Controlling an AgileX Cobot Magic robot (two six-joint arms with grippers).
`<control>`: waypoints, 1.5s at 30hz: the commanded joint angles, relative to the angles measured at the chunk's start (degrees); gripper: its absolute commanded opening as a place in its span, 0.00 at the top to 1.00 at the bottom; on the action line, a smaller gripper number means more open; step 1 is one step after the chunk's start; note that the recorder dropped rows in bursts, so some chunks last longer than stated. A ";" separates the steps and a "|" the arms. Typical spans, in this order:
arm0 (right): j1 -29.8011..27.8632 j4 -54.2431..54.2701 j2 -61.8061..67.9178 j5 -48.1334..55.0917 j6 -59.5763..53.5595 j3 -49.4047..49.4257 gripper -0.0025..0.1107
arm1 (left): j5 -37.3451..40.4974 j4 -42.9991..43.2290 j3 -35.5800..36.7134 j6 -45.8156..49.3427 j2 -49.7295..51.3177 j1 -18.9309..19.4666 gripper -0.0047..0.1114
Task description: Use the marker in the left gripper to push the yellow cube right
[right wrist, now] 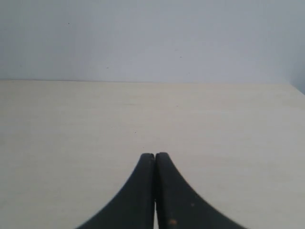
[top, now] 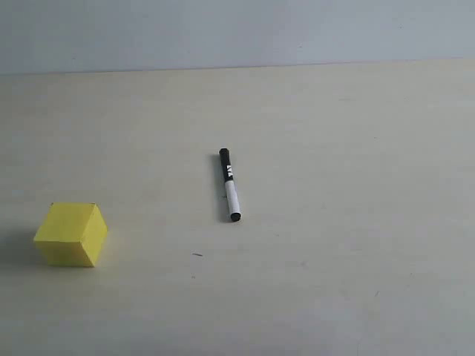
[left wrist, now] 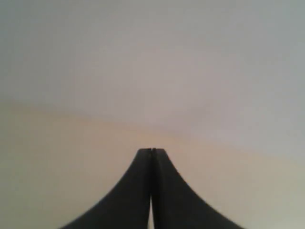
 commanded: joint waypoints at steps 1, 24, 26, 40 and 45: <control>0.22 -0.04 -0.38 -0.74 0.12 0.29 0.98 | 34.80 -3.86 -13.36 5.23 25.23 -2.61 0.94; 0.22 -0.04 -0.38 -0.74 0.12 0.29 0.98 | 48.38 16.04 -48.07 -24.88 65.83 -31.03 0.70; 0.22 -0.04 -0.38 -0.74 0.12 0.29 0.98 | 48.38 15.92 -48.15 -24.91 67.17 -31.19 0.61; 0.22 -0.04 -0.38 -0.74 0.12 0.29 0.98 | 43.18 12.75 -48.15 -24.90 70.56 -31.83 0.50; 0.22 -0.04 -0.38 -0.74 0.12 0.29 0.98 | 43.08 13.03 -48.15 -24.61 70.56 -32.01 0.50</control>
